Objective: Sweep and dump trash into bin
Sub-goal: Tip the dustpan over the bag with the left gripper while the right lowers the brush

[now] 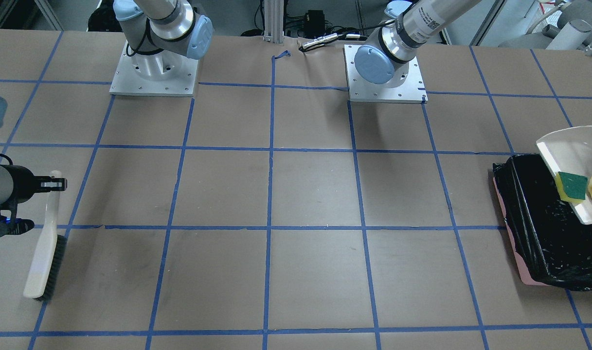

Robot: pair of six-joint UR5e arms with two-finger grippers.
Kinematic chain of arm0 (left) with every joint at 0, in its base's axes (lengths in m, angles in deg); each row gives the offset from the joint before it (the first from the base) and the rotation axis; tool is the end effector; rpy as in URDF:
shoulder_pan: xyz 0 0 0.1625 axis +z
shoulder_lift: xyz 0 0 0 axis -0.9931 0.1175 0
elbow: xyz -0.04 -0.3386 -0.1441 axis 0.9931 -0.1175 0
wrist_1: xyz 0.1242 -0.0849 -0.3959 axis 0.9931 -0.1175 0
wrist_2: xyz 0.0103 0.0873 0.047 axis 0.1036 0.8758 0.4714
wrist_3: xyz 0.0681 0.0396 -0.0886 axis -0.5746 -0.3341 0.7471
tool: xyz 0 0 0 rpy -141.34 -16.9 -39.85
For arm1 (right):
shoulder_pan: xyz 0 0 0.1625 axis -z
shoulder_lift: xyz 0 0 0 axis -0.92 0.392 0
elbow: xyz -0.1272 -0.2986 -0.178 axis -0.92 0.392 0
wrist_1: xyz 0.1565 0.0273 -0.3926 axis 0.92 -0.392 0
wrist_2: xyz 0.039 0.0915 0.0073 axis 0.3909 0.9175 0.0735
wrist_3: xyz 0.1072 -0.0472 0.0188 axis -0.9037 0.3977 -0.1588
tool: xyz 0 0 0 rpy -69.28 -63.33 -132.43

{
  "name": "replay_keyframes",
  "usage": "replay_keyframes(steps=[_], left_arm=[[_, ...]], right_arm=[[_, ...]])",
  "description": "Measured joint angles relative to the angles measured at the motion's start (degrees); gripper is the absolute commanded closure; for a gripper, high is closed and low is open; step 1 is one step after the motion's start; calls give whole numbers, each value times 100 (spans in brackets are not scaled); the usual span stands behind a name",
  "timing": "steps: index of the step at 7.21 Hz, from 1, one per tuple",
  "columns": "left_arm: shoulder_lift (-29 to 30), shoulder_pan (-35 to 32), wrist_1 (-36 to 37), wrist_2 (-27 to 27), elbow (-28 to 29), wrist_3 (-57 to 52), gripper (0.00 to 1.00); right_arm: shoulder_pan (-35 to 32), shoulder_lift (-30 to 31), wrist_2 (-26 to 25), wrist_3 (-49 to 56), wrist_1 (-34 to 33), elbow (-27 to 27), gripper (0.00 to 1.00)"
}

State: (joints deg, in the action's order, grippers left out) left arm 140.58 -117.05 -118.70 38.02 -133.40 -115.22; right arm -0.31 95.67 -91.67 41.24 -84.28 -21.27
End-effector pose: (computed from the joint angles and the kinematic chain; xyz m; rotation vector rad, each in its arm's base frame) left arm 0.4744 -0.4633 0.2678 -1.9223 -2.3676 -0.1461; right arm -0.1065 -0.5406 0.1661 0.0010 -3.0417 -0.7468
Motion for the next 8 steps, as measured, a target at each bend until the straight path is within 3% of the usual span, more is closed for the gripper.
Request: replay_keyframes(steps=[8], left_arm=[[-35,-109,-25,838,-91,-168,95]], right_arm=[[-37,19,71,85,-333,-122,90]])
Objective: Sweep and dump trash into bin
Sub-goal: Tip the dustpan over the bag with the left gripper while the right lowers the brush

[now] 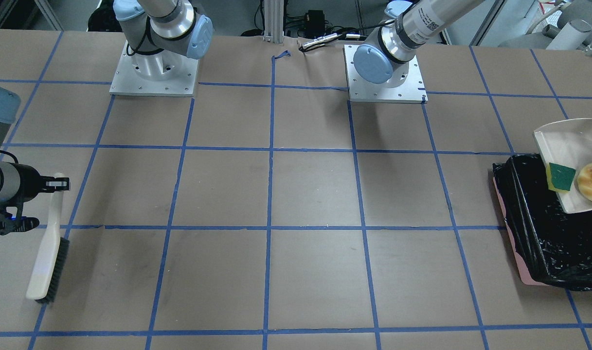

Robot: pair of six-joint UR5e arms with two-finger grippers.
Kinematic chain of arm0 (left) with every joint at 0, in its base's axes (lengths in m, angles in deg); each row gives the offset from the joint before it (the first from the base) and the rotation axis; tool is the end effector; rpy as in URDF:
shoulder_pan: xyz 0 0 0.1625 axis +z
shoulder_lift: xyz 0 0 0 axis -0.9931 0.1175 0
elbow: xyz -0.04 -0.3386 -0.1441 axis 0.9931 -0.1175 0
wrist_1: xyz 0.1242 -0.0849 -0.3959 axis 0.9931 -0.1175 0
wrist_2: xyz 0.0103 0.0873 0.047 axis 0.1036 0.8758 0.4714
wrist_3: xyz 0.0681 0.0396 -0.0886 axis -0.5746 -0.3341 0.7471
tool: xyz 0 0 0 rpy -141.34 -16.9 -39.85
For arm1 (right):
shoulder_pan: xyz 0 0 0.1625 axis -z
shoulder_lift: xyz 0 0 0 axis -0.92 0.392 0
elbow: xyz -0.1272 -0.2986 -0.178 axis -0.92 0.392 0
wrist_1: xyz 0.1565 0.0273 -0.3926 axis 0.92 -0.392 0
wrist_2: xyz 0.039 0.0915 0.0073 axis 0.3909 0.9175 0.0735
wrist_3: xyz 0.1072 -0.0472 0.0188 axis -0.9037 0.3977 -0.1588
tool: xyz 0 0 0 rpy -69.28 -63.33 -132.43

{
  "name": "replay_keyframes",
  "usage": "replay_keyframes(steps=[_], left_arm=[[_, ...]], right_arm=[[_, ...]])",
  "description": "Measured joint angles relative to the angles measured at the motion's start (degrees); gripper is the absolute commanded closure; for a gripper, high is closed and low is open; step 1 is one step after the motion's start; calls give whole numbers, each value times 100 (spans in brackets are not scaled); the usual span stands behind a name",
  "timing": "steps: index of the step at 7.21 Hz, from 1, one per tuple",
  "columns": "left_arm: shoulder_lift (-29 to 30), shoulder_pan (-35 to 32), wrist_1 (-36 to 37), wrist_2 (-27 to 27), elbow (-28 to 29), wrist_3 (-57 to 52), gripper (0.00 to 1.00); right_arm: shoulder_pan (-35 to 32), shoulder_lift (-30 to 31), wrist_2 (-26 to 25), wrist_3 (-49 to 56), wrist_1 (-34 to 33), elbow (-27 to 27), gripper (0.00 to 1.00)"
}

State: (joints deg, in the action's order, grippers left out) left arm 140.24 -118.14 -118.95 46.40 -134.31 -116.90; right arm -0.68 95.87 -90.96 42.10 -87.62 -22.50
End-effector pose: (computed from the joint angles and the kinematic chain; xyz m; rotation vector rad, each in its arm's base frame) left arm 0.4716 -0.4557 0.2667 -1.9577 -2.2779 -0.3617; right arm -0.1021 -0.5430 0.1617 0.0237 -3.0545 -0.6831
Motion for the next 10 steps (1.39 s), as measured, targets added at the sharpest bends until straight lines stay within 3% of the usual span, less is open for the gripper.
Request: replay_keyframes(steps=[7,10], left_arm=[[-91,-231,44,770,-2,137,96],[-118,-357,50,996,1,248,96]], right_arm=[[-113,-82,15,-28,-6,-6,87],[-113,-138,11,-22,-18,-6,62]])
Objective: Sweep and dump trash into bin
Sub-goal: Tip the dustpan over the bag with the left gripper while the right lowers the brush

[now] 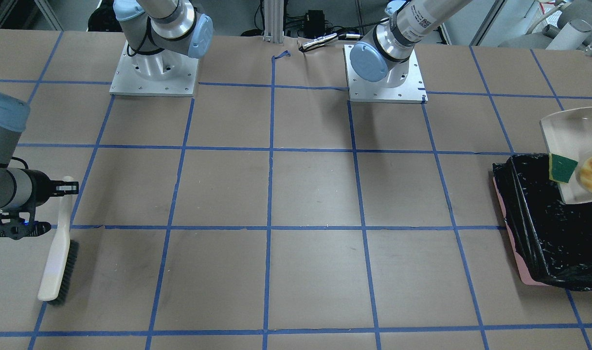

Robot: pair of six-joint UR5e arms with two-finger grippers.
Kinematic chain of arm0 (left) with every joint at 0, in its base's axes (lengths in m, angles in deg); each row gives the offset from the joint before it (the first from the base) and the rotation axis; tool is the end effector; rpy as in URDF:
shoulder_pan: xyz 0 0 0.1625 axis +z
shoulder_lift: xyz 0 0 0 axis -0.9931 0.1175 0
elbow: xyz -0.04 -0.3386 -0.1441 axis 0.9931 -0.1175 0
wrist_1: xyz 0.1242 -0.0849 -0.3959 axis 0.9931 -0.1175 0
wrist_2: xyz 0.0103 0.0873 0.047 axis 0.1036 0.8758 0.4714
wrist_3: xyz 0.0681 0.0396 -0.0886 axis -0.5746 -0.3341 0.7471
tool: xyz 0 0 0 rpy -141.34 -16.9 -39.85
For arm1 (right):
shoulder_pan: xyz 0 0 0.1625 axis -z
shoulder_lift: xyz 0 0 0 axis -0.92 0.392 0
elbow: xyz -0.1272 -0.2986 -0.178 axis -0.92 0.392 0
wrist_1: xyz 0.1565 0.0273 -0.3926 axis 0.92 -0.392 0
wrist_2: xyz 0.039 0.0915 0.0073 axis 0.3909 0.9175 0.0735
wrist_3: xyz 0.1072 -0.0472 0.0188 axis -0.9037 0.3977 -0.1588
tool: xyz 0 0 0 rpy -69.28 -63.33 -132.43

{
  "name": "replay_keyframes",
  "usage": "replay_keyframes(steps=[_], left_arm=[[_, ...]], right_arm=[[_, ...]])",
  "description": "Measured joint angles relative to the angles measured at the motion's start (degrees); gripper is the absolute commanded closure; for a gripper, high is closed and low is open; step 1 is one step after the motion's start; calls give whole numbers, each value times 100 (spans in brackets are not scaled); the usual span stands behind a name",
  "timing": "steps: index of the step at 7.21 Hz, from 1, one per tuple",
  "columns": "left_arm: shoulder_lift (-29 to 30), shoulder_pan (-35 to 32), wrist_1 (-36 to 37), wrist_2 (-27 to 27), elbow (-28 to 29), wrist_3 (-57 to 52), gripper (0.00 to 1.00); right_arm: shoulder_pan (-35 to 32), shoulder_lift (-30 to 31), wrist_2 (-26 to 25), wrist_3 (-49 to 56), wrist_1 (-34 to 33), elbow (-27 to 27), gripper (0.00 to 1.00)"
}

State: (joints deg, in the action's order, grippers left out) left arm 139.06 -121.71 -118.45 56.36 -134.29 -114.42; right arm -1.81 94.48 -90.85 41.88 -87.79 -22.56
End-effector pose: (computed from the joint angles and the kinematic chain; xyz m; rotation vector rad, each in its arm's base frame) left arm 0.4539 -0.4685 0.2878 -1.9751 -2.2498 -0.6388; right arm -0.0911 -0.5448 0.1483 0.0505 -3.0520 -0.7145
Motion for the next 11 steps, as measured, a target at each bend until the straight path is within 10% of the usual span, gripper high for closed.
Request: replay_keyframes(steps=[5,9,11], left_arm=[[-82,-212,29,285,1,352,98],[-131,-356,106,366,4,595,98],[-124,-392,113,539,-3,750,97]], right_arm=[[0,-34,-2,-14,-60,0,44],[0,-10,-7,-22,-177,22,0],[-1,180,51,-31,-337,155,0]])
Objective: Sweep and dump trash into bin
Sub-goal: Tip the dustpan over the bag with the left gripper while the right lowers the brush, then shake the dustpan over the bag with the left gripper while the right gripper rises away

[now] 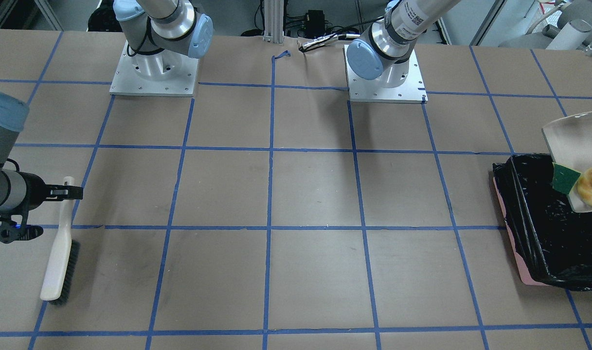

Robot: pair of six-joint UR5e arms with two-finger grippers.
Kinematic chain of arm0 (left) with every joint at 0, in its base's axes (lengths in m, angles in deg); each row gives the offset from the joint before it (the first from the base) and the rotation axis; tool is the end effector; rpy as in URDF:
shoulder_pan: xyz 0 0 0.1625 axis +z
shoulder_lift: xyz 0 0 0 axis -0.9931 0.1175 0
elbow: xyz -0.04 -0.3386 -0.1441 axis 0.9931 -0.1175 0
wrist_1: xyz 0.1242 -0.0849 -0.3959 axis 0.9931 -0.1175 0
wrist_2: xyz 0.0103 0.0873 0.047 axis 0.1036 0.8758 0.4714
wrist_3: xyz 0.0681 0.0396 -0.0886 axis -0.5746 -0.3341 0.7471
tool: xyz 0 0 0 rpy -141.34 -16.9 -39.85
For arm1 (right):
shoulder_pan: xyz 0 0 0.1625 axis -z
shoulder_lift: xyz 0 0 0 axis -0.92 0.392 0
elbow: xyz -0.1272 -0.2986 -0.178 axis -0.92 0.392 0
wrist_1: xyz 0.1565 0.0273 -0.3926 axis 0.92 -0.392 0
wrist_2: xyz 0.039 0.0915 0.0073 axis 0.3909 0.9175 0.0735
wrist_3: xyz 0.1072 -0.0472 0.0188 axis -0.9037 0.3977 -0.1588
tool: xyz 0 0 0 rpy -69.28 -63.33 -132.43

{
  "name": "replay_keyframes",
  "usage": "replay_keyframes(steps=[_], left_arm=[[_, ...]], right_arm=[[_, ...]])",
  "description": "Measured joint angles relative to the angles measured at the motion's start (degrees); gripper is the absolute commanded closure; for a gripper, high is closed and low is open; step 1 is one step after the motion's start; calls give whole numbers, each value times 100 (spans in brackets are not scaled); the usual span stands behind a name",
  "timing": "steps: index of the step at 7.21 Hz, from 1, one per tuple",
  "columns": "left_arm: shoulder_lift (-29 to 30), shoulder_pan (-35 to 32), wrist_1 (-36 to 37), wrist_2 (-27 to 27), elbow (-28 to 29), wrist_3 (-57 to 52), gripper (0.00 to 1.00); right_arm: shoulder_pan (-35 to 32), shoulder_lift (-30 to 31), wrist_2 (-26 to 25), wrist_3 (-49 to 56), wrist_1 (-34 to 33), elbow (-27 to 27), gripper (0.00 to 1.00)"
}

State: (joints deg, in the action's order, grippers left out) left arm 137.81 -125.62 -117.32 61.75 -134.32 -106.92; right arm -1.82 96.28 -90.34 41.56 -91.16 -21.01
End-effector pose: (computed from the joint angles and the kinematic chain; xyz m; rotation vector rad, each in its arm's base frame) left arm 0.4271 -0.4906 0.3086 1.9178 2.3460 0.8027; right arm -0.0964 -0.5616 0.1793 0.0238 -3.0521 -0.5366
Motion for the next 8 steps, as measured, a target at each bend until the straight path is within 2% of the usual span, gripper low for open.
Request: replay_keyframes(steps=[3,6,8], left_arm=[[-13,-79,-1,210,-27,77,96],[-63,-242,306,438,-14,19,95],[-78,-344,402,526,-19,24,95]], right_arm=[[-7,796,528,-20,-10,247,0],[-86,1628,813,-149,195,274,0],[-795,1713,927,-1027,407,537,0]])
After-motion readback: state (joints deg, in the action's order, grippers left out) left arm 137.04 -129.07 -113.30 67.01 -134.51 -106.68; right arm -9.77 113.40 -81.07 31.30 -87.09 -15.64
